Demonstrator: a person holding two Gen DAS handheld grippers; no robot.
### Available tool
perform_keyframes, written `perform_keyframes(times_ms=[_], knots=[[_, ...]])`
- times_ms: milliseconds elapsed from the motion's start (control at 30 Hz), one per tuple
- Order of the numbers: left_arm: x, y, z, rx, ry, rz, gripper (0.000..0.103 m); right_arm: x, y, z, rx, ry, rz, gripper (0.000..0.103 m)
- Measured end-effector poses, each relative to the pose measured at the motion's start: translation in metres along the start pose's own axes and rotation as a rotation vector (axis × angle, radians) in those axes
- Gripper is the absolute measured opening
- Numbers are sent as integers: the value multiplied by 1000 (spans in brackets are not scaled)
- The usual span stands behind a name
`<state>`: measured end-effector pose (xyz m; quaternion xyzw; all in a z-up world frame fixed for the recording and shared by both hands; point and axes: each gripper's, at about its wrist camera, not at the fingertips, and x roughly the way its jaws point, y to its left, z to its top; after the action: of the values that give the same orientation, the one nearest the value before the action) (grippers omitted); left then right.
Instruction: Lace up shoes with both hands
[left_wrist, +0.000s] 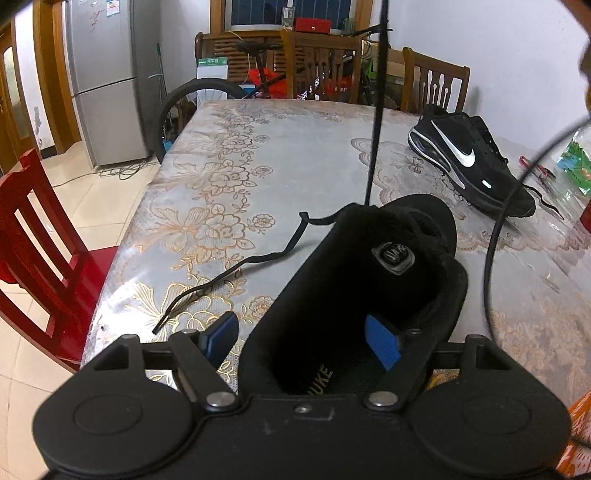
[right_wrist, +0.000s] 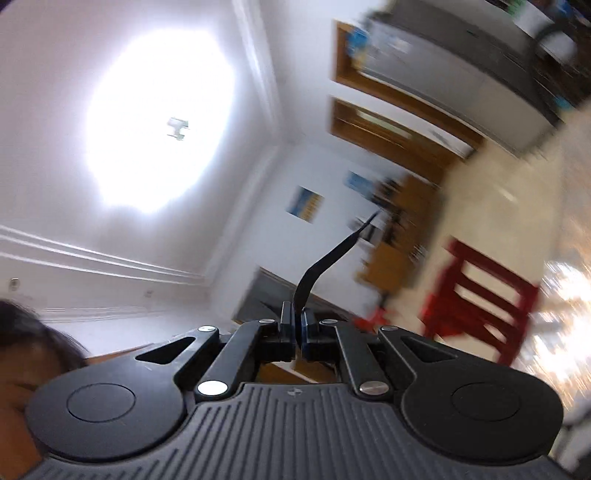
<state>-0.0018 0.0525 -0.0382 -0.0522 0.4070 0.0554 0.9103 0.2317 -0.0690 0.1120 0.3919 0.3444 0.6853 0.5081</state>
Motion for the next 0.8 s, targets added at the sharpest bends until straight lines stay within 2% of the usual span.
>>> perform_keyframes(times_ms=[133, 233, 300, 333, 367, 433, 500, 567, 633, 700, 733, 800], knots=[[3, -8, -5, 43, 17, 17, 75, 13, 10, 13, -12, 34, -3, 4], [-2, -4, -5, -7, -7, 54, 74, 27, 12, 16, -51, 98, -60, 6], [-8, 3, -5, -56, -21, 76, 74, 42, 7, 16, -153, 206, -211, 17], [-11, 6, -6, -78, -23, 81, 74, 50, 1, 14, -227, 260, -329, 41], [-14, 8, -7, -98, -22, 89, 74, 56, -11, 9, -322, 308, -482, 58], [-13, 9, -7, -105, 11, 146, 74, 63, -46, -4, -513, 397, -766, 57], [-6, 8, -5, -100, 57, 214, 77, 64, -92, -18, -646, 519, -1009, 49], [-1, 9, -2, -128, 71, 225, 77, 58, -138, -31, -670, 651, -1164, 40], [5, 7, 3, -113, 84, 270, 79, 45, -172, -46, -658, 762, -1249, 37], [8, 10, 7, -111, 79, 284, 79, 27, -180, -56, -601, 834, -1267, 37], [9, 11, 9, -109, 76, 291, 80, 17, -178, -62, -577, 837, -1257, 31], [12, 14, 14, -107, 71, 304, 80, 3, -170, -76, -552, 847, -1252, 29]])
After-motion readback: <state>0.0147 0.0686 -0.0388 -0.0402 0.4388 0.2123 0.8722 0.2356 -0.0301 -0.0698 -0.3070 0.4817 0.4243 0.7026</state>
